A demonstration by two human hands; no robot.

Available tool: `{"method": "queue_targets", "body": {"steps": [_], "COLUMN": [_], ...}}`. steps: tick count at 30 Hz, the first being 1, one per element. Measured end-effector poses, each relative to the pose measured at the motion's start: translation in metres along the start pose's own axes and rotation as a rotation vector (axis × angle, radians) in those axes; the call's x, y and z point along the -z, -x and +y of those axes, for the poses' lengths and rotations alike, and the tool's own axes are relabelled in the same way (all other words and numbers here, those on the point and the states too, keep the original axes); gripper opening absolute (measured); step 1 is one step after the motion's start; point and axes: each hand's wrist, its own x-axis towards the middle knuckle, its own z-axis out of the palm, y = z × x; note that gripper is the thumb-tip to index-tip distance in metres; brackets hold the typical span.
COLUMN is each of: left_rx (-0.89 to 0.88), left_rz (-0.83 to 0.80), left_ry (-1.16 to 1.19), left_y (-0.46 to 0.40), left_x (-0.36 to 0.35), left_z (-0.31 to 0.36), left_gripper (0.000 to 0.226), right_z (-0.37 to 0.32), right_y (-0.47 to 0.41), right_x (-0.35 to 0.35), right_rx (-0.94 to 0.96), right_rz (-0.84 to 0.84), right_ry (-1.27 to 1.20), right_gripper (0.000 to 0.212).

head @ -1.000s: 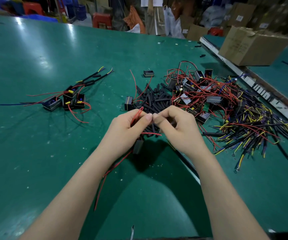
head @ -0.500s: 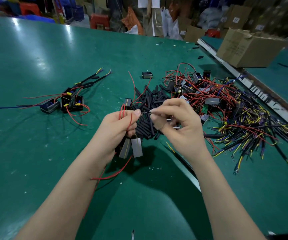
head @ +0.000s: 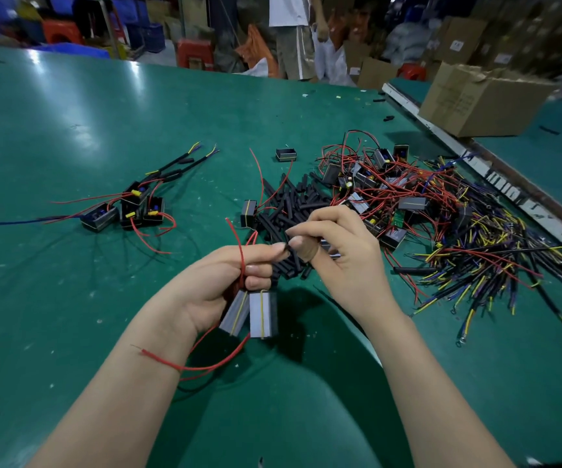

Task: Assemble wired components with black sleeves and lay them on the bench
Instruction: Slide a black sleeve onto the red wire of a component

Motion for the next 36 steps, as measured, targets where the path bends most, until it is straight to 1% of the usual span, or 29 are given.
{"method": "queue_targets", "body": {"steps": [1, 2, 3, 4, 5, 6, 8, 9, 10, 11, 12, 13, 15, 16, 18, 20, 21, 23, 25, 27, 28, 29, 31, 32, 33, 34, 35, 36], "left_rx": [-0.005, -0.025, -0.057, -0.102, -0.161, -0.227, -0.364, -0.413, -0.433, -0.43, -0.413, -0.392, -0.343, -0.318, -0.249, -0.161, -0.121, -0.055, -0.017, 0.02, 0.025, 0.013, -0.03, -0.045, -0.056, -0.058, -0.058, -0.052], "left_rz": [-0.006, -0.002, 0.012, 0.04, 0.081, 0.13, 0.246, 0.287, 0.306, 0.306, 0.29, 0.27, 0.24, 0.225, 0.189, 0.128, 0.095, 0.06, 0.045, 0.025, 0.02, 0.022, 0.041, 0.058, 0.063, 0.061, 0.056, 0.053], "left_ry": [-0.016, -0.039, -0.062, -0.099, -0.171, -0.291, -0.588, -0.698, -0.745, -0.735, -0.673, -0.58, -0.376, -0.285, -0.156, -0.092, -0.063, 0.003, 0.035, 0.042, 0.017, -0.034, -0.124, -0.146, -0.152, -0.142, -0.122, -0.092], "left_y": [0.0, 0.0, 0.0, -0.001, -0.001, -0.001, -0.002, -0.003, -0.003, -0.004, -0.004, -0.004, -0.003, -0.002, -0.002, 0.0, 0.0, 0.001, 0.0, 0.001, 0.001, 0.0, -0.001, -0.001, -0.001, -0.001, -0.001, 0.0], "left_x": [-0.001, -0.001, 0.0, -0.001, -0.001, 0.0, 0.001, 0.001, 0.001, 0.002, 0.002, 0.003, 0.003, 0.003, 0.002, -0.001, -0.002, -0.005, -0.007, -0.009, -0.01, -0.01, -0.01, -0.011, -0.01, -0.011, -0.01, -0.011], "left_z": [0.0, 0.0, 0.0, 0.0, 0.0, -0.002, -0.005, -0.006, -0.008, -0.008, -0.008, -0.007, -0.003, -0.001, 0.0, 0.0, 0.001, 0.002, 0.001, -0.002, -0.004, -0.006, -0.01, -0.01, -0.009, -0.008, -0.007, -0.004], "left_gripper": [0.01, 0.018, 0.021, 0.021, 0.022, 0.024, 0.021, 0.017, 0.014, 0.013, 0.014, 0.016, 0.015, 0.015, 0.02, 0.022, 0.018, 0.01, 0.008, 0.004, 0.004, 0.01, 0.019, 0.021, 0.022, 0.021, 0.017, 0.011], "right_z": [0.001, 0.001, 0.0, -0.001, -0.003, -0.005, -0.007, -0.008, -0.008, -0.008, -0.007, -0.009, -0.012, -0.012, -0.01, -0.008, -0.007, -0.004, -0.003, -0.004, -0.003, -0.002, 0.003, 0.004, 0.005, 0.005, 0.004, 0.004], "right_y": [0.0, 0.001, 0.002, 0.002, 0.002, 0.0, -0.003, -0.004, -0.005, -0.005, -0.005, -0.004, -0.003, -0.002, -0.001, -0.002, -0.002, -0.003, -0.002, -0.001, 0.0, 0.0, -0.003, -0.003, -0.003, -0.003, -0.002, -0.002], "right_x": [0.0, -0.001, -0.002, -0.003, -0.004, -0.005, -0.006, -0.006, -0.005, -0.004, -0.003, -0.002, -0.001, 0.0, 0.0, 0.002, 0.002, 0.003, 0.003, 0.002, 0.0, -0.002, -0.001, 0.0, 0.001, 0.002, 0.001, 0.001], "right_rx": [0.008, -0.002, -0.043, -0.124, -0.246, -0.402, -0.777, -0.942, -1.036, -1.05, -0.991, -0.887, -0.639, -0.528, -0.371, -0.301, -0.278, -0.247, -0.218, -0.151, -0.142, -0.186, -0.422, -0.553, -0.64, -0.658, -0.627, -0.554], "right_rz": [-0.004, -0.014, -0.032, -0.059, -0.094, -0.138, -0.24, -0.287, -0.306, -0.299, -0.285, -0.275, -0.275, -0.264, -0.194, -0.119, -0.098, -0.069, -0.045, -0.029, -0.035, -0.058, -0.198, -0.289, -0.347, -0.357, -0.331, -0.282], "right_ry": [0.015, 0.012, -0.014, -0.058, -0.119, -0.192, -0.398, -0.516, -0.616, -0.685, -0.721, -0.726, -0.675, -0.631, -0.526, -0.438, -0.387, -0.313, -0.285, -0.2, -0.129, -0.062, 0.003, -0.039, -0.105, -0.156, -0.176, -0.168], "right_gripper": [0.01, 0.011, 0.015, 0.02, 0.024, 0.027, 0.033, 0.034, 0.034, 0.034, 0.034, 0.033, 0.021, 0.018, 0.016, 0.019, 0.02, 0.017, 0.011, 0.01, 0.014, 0.018, 0.022, 0.022, 0.023, 0.023, 0.023, 0.02]}}
